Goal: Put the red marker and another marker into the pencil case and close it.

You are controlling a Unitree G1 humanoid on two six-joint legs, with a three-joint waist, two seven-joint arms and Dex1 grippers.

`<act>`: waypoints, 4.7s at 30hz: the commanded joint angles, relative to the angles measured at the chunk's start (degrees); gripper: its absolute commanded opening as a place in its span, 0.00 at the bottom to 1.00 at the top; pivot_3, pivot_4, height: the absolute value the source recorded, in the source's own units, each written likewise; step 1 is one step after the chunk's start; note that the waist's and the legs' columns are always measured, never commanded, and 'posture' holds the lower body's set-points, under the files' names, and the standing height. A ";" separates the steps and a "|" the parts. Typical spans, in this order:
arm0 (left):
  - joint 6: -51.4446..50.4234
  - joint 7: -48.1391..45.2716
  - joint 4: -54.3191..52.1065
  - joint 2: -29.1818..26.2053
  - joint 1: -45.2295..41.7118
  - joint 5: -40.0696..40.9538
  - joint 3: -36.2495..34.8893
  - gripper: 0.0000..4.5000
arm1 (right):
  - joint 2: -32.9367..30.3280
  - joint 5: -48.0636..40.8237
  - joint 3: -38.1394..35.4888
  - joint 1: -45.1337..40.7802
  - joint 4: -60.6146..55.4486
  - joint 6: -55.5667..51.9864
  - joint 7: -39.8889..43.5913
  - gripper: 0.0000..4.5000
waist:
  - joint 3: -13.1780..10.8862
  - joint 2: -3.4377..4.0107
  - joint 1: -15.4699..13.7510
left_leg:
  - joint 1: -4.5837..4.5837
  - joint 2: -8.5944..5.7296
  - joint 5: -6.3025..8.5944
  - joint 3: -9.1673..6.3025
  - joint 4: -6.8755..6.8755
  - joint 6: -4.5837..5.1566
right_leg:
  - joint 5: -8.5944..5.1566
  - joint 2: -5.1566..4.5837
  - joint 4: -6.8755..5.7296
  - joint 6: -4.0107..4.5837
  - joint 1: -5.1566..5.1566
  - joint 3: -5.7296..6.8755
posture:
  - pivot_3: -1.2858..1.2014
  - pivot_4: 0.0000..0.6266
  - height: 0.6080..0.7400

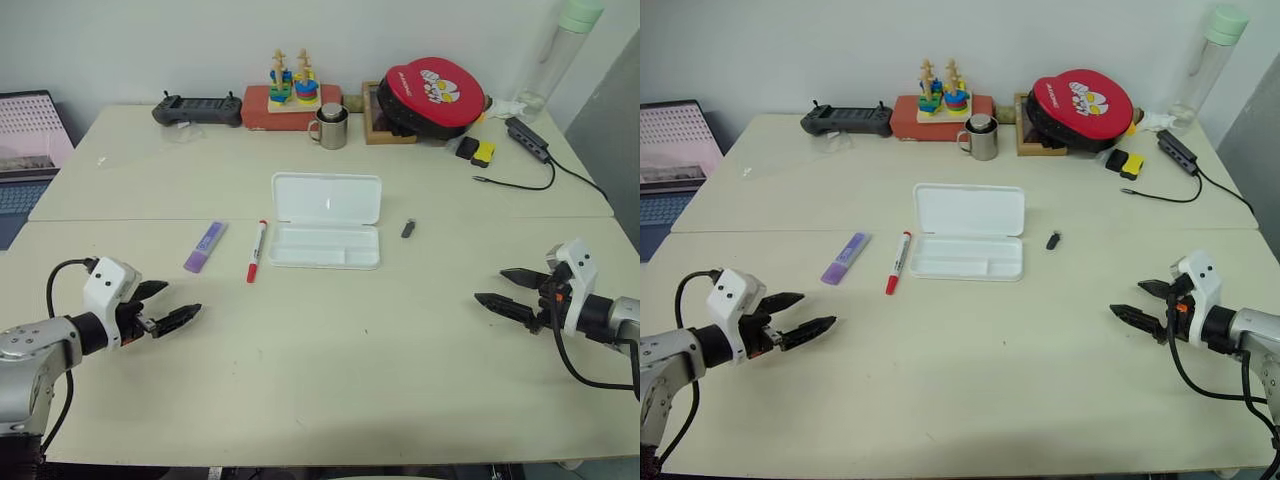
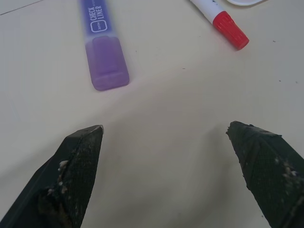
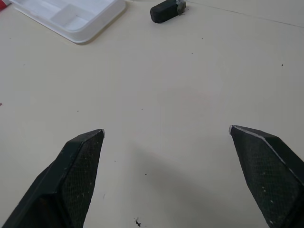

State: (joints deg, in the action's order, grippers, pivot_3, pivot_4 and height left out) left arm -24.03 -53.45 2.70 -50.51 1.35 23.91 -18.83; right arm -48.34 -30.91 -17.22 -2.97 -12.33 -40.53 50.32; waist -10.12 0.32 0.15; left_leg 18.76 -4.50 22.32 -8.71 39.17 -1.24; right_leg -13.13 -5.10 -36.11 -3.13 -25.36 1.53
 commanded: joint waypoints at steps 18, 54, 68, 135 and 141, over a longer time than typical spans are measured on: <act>-1.13 -2.74 -0.57 -2.23 2.82 -1.33 -0.62 1.00 | -0.03 -1.18 -1.24 -0.91 -0.96 0.83 0.79 0.99 | 0.04 0.00 -0.04 | 0.02 -0.02 0.01 0.14 0.65 0.00 | 0.02 0.01 -0.54 0.00 0.00 -0.20 | 0.52 0.24 1.00; -11.64 2.39 -21.89 9.08 -13.78 6.78 14.42 1.00 | 22.14 21.81 42.09 -44.01 24.80 11.57 8.17 0.99 | 0.18 -0.23 1.82 | 0.06 0.06 0.01 0.86 0.87 -0.01 | 0.15 0.07 -0.92 0.05 -0.44 -0.59 | 0.52 0.24 1.00; -8.98 3.06 -19.35 11.05 -16.74 5.22 15.65 1.00 | 29.48 31.84 44.43 -50.77 38.66 17.55 6.81 0.45 | 0.21 -0.25 2.12 | 0.07 0.04 0.01 0.92 0.90 -0.01 | 0.19 0.07 -0.99 0.08 -0.55 -0.61 | 0.52 0.24 1.00; -8.39 20.61 -4.81 15.15 -11.80 -1.88 7.01 1.00 | 23.63 13.58 28.97 -39.06 -1.02 3.15 5.72 0.99 | 0.49 -0.66 1.70 | 0.11 0.04 0.01 1.00 0.91 -0.01 | 0.30 0.10 -1.03 0.10 -0.69 -0.62 | 0.52 0.24 1.00; -7.38 20.28 -2.65 15.92 -12.96 -2.96 7.94 1.00 | 23.38 12.35 28.32 -39.77 -1.21 2.70 4.71 0.99 | 0.51 -0.69 1.69 | 0.11 0.03 0.01 1.01 0.92 -0.01 | 0.31 0.09 -1.04 0.09 -0.69 -0.61 | 0.52 0.24 1.00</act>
State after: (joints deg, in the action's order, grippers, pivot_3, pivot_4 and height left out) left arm -32.26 -33.23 -0.40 -34.74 -10.75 21.80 -11.21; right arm -24.75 -17.12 12.43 -41.70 -11.24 -38.07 55.56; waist -9.60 -0.36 1.84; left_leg 18.87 -4.47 22.33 -7.69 40.09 -1.25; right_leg -12.82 -5.01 -37.15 -3.04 -26.05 0.91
